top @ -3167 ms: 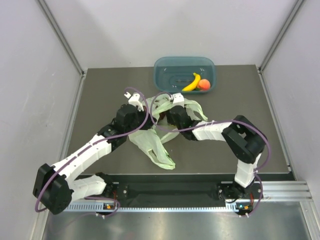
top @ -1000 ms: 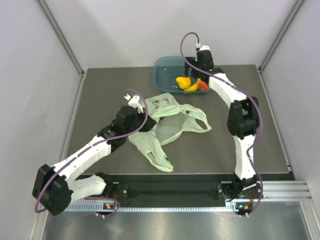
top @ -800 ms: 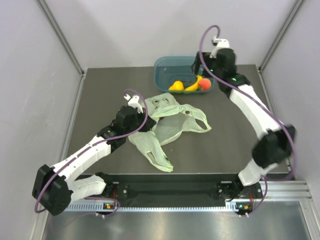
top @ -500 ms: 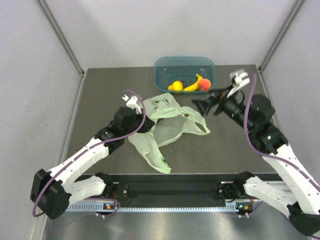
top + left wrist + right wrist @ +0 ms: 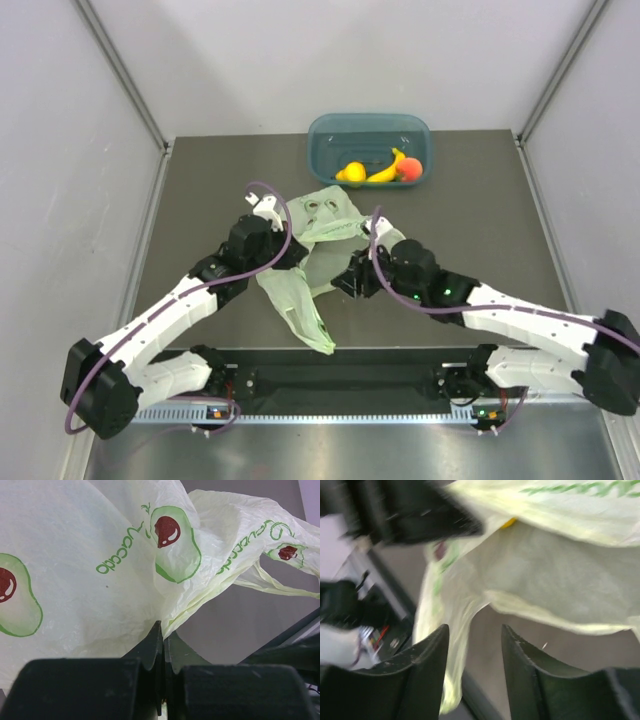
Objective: Untie the knot of the plastic bag and take out the fruit
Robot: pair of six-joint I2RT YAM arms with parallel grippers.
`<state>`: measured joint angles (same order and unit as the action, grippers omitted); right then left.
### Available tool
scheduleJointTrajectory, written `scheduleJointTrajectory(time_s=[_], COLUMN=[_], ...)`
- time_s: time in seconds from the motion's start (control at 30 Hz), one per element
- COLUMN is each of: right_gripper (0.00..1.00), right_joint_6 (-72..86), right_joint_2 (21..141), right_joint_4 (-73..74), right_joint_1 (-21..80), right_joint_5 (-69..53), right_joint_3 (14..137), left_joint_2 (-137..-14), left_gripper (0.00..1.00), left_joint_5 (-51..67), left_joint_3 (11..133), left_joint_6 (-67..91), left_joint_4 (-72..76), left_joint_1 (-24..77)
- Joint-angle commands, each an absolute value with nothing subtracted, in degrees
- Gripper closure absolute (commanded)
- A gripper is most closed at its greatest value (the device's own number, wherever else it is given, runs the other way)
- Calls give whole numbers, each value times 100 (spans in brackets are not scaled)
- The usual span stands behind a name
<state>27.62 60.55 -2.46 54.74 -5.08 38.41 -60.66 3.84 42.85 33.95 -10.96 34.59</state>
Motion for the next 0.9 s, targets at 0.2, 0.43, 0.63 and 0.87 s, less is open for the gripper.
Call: scheduleJointTrajectory(time_s=[0.2,0.43,0.63,0.87], right_gripper=[30,8,0,0], right_joint_6=[4287,5106,6115,6987], right_joint_2=[8460,9702,10590,11372], right_joint_4=[-2311,-3391,-4455,-4475], right_joint_1=[5537,5406,5072,4729], right_joint_5=[1651,2373,2216,2074], right_joint_3=[4428,4746,4957,5360], left_joint_2=[-5994,-6204,-6311,-6214], left_gripper=[100,100,100,100], left_joint_5=[369,501,659,764], left_joint_3=[4570,4816,4869,4650], left_joint_6=[3366,3393,3393,3393], left_joint_4=[-1046,-870,-791,-703], left_joint_1=[3445,3437,3445,3445])
